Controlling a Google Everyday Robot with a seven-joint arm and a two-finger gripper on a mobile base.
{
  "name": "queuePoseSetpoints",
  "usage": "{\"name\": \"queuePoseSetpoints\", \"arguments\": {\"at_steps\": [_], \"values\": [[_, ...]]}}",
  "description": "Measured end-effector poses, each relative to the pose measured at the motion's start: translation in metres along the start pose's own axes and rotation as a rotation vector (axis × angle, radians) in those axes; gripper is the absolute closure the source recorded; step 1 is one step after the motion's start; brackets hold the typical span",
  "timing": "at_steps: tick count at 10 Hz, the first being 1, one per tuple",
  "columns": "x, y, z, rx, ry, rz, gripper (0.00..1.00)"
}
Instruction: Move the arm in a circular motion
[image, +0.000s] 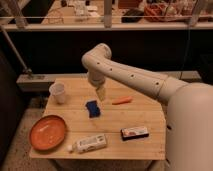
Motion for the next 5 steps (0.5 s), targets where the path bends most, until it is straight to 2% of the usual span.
{"name": "queuePoseSetpoints", "arguments": {"at_steps": [2,5], "values": [[0.040,0.002,-0.001,0.018,0.025,0.055,0.20],[0.123,0.020,-0.007,0.020,0.071,0.160,0.20]]}}
